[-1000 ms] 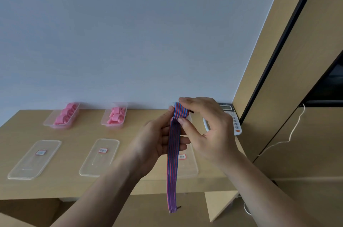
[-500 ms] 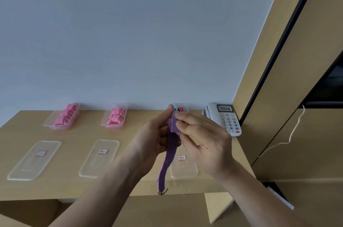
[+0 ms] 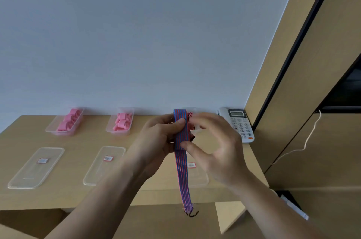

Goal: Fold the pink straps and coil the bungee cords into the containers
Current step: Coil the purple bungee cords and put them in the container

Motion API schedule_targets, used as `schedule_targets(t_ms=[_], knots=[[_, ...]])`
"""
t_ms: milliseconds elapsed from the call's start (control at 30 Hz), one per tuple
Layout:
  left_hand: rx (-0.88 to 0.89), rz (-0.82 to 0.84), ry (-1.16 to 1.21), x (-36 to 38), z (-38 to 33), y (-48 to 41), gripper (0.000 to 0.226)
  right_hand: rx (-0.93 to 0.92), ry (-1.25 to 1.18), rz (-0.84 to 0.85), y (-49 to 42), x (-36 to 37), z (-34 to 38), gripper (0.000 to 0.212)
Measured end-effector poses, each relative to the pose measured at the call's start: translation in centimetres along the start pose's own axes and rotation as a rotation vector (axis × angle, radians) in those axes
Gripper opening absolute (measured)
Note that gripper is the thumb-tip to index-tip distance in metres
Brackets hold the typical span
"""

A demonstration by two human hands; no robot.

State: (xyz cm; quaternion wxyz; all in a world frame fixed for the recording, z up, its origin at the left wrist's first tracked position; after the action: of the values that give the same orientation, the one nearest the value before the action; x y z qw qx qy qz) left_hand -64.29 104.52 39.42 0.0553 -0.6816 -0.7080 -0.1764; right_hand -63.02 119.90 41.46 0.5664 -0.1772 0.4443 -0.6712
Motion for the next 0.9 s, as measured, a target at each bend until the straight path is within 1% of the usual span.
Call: schedule_targets(t_ms=[67, 100, 133, 167, 233, 367, 500, 600, 667, 767, 900], knots=[[0.014, 0.025, 0.015, 0.2, 0.0, 0.0, 0.018, 0.316, -0.093, 0.166, -0.4, 0.6, -1.0, 0.071], [0.018, 0.051, 0.012, 0.4, 0.0, 0.1, 0.019, 0.446, -0.166, 0.260, -0.5, 0.9, -1.4, 0.077], [0.019, 0.076, 0.007, 0.5, 0.2, 0.1, 0.020, 0.523, -0.243, 0.340, -0.7, 1.2, -1.7, 0.076], [0.016, 0.091, 0.005, 0.6, 0.3, 0.2, 0.024, 0.549, -0.298, 0.389, -1.0, 1.3, -1.7, 0.072], [-0.008, 0.101, 0.010, 0.7, 0.6, 0.2, 0.034, 0.542, -0.342, 0.402, -1.4, 1.2, -1.7, 0.065], [-0.087, 0.129, 0.077, 0.8, 1.0, 0.2, 0.039, 0.507, -0.352, 0.365, -1.5, 1.0, -2.1, 0.060], [-0.147, 0.118, 0.147, 0.8, 1.8, 0.3, 0.044, 0.498, -0.346, 0.245, -2.0, 0.7, -2.9, 0.065], [-0.156, 0.091, 0.106, 0.9, 2.3, 0.2, 0.043, 0.501, -0.331, 0.184, -2.1, 0.7, -3.4, 0.077], [-0.163, 0.070, 0.072, 0.9, 2.3, 0.0, 0.042, 0.475, -0.322, 0.161, -2.1, 0.7, -3.5, 0.079], [-0.171, 0.040, 0.009, 0.8, 2.0, -0.4, 0.042, 0.437, -0.314, 0.131, -2.2, 0.7, -3.4, 0.077], [-0.170, 0.035, -0.118, 0.8, 1.9, -0.2, 0.052, 0.387, -0.290, 0.061, -2.5, 0.5, -3.1, 0.071]])
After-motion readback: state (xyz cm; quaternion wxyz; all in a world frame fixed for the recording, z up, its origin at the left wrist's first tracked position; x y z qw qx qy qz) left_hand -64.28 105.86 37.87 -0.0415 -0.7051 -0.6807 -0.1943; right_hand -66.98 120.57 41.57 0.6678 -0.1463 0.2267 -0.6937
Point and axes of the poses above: each hand's wrist, its own y-axis away from the middle knuckle, its own x-axis out of the palm, z = x × y, the point moved 5 cm from there along -y, towards the middle knuckle, and after that the axes turned 9 degrees about -z, right-handed, at the moved point
